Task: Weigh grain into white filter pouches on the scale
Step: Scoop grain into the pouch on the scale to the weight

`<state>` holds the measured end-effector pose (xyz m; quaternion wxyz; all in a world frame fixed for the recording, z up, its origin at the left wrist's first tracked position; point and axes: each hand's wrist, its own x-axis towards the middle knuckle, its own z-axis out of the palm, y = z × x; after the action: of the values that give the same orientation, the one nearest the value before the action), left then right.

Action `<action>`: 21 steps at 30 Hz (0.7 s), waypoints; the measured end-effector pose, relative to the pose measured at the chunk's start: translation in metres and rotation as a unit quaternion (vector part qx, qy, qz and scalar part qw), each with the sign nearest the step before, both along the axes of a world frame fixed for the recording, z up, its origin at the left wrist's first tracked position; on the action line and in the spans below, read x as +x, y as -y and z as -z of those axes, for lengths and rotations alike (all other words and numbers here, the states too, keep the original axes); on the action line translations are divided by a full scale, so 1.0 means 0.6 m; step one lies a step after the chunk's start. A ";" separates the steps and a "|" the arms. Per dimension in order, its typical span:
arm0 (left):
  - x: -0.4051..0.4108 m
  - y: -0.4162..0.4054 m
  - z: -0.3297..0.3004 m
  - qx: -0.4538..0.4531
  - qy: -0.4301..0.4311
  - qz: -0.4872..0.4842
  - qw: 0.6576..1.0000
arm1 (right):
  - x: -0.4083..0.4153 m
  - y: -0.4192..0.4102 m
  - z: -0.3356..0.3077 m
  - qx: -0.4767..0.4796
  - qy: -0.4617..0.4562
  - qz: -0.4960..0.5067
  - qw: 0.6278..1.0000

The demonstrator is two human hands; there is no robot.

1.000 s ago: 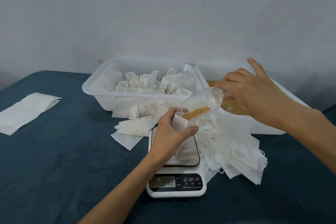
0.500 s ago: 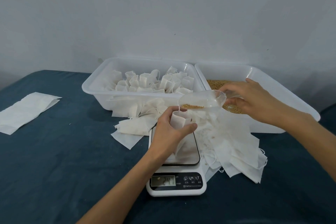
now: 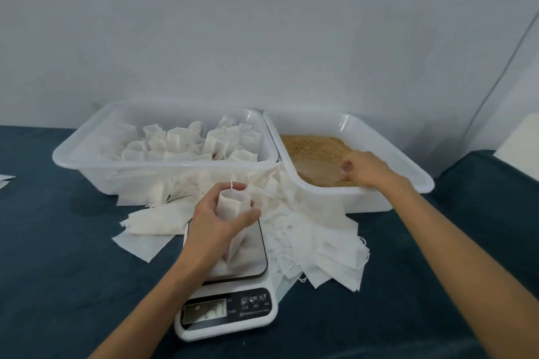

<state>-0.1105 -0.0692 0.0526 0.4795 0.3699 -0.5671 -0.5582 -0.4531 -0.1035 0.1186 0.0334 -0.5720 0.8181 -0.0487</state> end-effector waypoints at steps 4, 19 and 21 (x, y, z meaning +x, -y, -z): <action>0.001 0.000 0.001 0.002 -0.004 0.003 1.000 | -0.005 0.009 0.009 0.038 0.008 -0.001 0.999; 0.018 0.009 -0.017 -0.008 0.004 0.022 1.000 | 0.248 -0.087 0.032 -0.361 0.250 -0.234 0.868; 0.017 0.011 -0.014 -0.020 0.024 0.044 0.999 | 0.277 -0.088 0.061 -0.351 0.283 -0.241 0.859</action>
<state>-0.1004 -0.0757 0.0609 0.4481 0.3485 -0.6055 -0.5578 -0.2867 -0.0506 0.0823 0.0710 -0.6867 0.5388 -0.4828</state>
